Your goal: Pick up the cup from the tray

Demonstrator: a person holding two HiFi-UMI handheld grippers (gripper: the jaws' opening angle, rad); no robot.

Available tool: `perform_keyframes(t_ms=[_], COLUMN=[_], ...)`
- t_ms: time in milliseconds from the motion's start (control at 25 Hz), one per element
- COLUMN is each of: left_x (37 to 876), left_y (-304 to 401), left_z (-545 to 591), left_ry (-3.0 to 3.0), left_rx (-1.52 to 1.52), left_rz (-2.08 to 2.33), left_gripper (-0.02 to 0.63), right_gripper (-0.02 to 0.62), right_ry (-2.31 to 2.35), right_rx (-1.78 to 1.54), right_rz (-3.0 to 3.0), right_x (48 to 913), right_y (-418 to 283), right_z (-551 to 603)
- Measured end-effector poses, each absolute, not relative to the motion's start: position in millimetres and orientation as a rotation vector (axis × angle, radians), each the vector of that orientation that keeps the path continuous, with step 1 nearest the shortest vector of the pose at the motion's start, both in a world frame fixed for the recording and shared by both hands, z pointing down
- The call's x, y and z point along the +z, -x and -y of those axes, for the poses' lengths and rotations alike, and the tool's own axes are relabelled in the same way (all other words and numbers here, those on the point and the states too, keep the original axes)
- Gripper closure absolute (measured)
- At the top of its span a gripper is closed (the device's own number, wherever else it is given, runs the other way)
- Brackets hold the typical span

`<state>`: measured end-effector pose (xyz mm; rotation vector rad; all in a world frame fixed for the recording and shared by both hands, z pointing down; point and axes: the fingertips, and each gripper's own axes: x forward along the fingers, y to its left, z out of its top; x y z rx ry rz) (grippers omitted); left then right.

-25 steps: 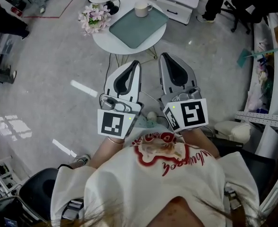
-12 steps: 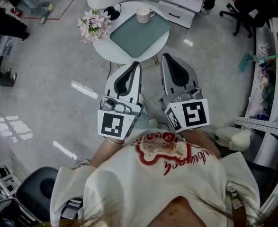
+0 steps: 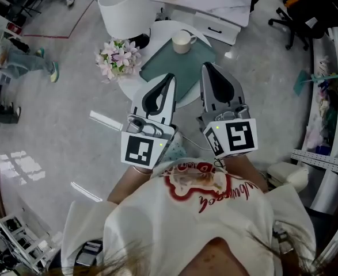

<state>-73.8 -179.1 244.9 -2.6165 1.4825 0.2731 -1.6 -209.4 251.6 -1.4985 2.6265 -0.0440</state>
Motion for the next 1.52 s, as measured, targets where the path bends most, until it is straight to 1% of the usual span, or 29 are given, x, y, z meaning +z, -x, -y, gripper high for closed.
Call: perform_keyframes(t_ms=[160, 440, 680, 760, 880, 1040, 1120, 1200, 1280, 1400, 1520], left_x=[238, 239, 258, 266, 283, 311, 325, 339, 353, 372, 379], left_y=[74, 75, 76, 77, 78, 81, 79, 78, 80, 84, 88], left_z=[208, 230, 246, 254, 265, 271, 272, 271, 270, 270, 270], left_ry=[2.64, 2.643, 2.675, 2.674, 2.685, 2.713, 2.736, 2.757, 2.774, 2.793, 2.792], left_rx=[0.268, 0.288, 0.278, 0.282, 0.275, 0.253, 0.24, 0.218, 0.184, 0.13, 0.105], left_rz=[-1.421, -1.439, -1.491, -1.511, -1.541, -1.59, -1.605, -1.624, -1.642, -1.663, -1.684], left_gripper=[0.592, 0.592, 0.592, 0.592, 0.592, 0.592, 0.592, 0.592, 0.592, 0.592, 0.592], right_gripper=[0.571, 0.57, 0.569, 0.569, 0.569, 0.566, 0.561, 0.518, 0.508, 0.508, 0.508], right_ry=[1.541, 1.542, 1.53, 1.55, 1.631, 1.714, 1.758, 1.778, 1.794, 1.835, 1.816], right_rx=[-0.046, -0.047, -0.083, -0.036, 0.092, -0.081, -0.116, -0.145, -0.194, -0.239, -0.242], right_rz=[-2.594, -2.611, -2.634, -2.631, -2.671, -2.763, -2.832, -2.923, -2.99, -3.006, -3.014], right_x=[248, 252, 266, 278, 322, 419, 465, 509, 545, 573, 577], right_y=[4, 5, 7, 2, -7, -17, -19, -18, -18, -18, -13], right_z=[235, 255, 277, 293, 329, 384, 410, 431, 446, 463, 476])
